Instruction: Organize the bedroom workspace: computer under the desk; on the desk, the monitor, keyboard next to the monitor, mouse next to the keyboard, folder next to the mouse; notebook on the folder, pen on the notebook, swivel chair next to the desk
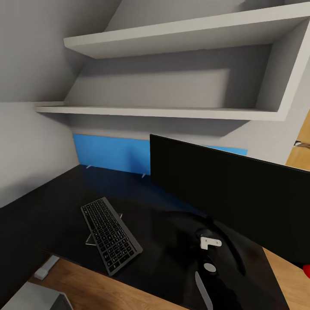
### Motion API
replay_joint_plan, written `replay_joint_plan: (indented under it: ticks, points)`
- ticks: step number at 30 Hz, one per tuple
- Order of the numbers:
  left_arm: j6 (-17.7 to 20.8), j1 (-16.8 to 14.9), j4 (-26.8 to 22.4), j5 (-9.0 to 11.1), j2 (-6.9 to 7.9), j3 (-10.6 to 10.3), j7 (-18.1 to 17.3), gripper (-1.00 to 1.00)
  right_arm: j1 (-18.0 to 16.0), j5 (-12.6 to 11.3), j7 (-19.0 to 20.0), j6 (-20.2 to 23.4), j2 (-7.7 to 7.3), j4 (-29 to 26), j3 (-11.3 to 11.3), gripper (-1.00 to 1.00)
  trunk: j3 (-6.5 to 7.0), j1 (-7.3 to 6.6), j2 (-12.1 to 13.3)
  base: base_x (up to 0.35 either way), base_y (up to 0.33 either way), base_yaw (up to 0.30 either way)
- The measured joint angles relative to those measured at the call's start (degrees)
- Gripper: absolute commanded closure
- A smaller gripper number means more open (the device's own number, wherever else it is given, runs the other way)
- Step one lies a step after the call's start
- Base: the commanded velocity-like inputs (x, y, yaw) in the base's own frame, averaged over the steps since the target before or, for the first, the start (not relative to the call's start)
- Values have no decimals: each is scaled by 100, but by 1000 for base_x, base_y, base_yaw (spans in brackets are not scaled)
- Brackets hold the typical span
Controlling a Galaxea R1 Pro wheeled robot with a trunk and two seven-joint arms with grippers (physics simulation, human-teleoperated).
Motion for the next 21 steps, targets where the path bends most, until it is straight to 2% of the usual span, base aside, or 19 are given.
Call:
replay_joint_plan:
  ticks: [21]
  points:
    - [2, 0, 0, 7, 23, 11, 0, -100, 0, 0, 0, 0, -9, -9, -59, -100, 0, 0, 0, 0, 0, 0]
